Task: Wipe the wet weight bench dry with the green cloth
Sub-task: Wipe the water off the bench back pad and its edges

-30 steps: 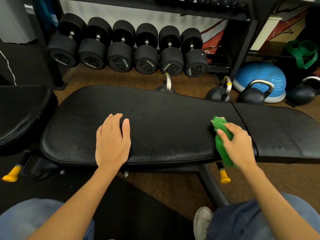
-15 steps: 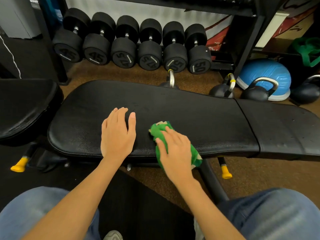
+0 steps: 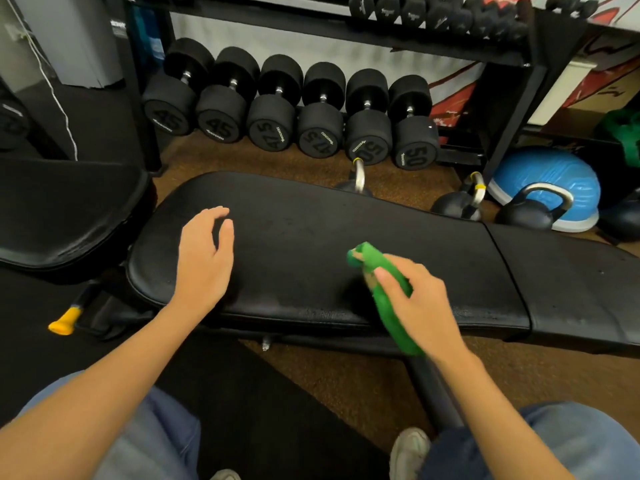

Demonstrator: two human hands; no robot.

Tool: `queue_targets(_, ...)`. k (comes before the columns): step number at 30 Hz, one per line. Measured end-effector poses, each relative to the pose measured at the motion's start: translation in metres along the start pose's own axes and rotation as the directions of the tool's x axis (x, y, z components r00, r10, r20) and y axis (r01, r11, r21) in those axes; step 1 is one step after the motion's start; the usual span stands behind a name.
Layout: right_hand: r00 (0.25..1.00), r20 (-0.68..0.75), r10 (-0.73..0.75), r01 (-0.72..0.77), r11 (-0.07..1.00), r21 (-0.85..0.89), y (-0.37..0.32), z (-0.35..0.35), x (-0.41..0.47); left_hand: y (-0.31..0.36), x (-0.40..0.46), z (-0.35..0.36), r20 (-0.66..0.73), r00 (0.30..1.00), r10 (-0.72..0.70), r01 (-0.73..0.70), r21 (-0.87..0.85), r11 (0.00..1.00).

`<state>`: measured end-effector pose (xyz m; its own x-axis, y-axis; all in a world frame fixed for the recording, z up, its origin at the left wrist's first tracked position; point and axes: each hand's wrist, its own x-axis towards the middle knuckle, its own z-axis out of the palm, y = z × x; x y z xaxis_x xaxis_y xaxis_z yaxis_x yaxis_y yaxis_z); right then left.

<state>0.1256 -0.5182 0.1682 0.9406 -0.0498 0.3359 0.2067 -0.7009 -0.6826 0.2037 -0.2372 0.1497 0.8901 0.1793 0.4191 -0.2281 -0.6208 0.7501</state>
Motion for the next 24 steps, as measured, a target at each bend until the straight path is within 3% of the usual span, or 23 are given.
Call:
queue_targets(2, 0.986, -0.147, 0.075, -0.083, 0.995, -0.05, 0.021, -0.015, 0.018, -0.024, 0.015, -0.02, -0.051, 0.999, 0.019, -0.013, 0.114, 0.993)
queue_targets(5, 0.921, -0.315, 0.228, -0.299, 0.933, -0.199, 0.064, -0.017, 0.038, -0.058, 0.027, -0.041, -0.141, 0.989, -0.049, 0.088, 0.281, 0.956)
queue_targets(8, 0.891, -0.279, 0.358, -0.454, 0.732, -0.509, 0.095, -0.006, 0.054, -0.073, 0.022, -0.043, -0.163, 0.977, -0.14, 0.193, 0.378, 0.905)
queue_targets(14, 0.835, -0.202, 0.512, -0.517, 0.602, -0.608, 0.096, 0.021, 0.107, -0.077, 0.019, -0.035, -0.136, 0.973, -0.189, 0.227, 0.379, 0.897)
queue_targets(24, 0.904, -0.044, 0.425, -0.352, 0.681, -0.643, 0.025, 0.135, 0.185, -0.083, 0.021, -0.032, -0.109, 0.981, -0.163, 0.194, 0.409, 0.892)
